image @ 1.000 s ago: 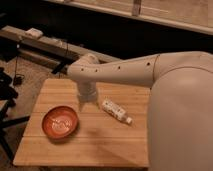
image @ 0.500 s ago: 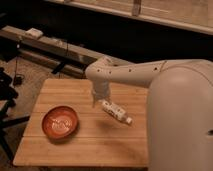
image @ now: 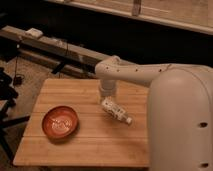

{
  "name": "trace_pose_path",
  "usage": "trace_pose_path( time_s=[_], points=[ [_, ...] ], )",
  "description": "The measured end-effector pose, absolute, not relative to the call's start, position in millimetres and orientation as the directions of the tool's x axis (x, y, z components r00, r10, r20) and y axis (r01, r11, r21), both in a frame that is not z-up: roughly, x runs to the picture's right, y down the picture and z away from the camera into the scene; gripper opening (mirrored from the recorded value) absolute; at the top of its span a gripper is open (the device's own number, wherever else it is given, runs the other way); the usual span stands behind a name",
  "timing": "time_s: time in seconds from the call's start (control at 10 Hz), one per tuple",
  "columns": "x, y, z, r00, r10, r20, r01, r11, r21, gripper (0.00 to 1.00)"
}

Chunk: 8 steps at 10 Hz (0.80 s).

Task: Place the bottle in the ceramic bowl

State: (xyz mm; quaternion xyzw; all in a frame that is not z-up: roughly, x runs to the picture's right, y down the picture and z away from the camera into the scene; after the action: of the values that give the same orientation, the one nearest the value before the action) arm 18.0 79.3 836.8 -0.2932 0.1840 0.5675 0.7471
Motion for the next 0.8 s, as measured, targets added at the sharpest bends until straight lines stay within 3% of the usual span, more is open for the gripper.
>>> trace_pose_path(
  time_s=[0.8],
  points=[
    [40, 100, 862, 0.391, 0.652, -0.649, -0.918, 0.228, -0.324, 0.65]
  ],
)
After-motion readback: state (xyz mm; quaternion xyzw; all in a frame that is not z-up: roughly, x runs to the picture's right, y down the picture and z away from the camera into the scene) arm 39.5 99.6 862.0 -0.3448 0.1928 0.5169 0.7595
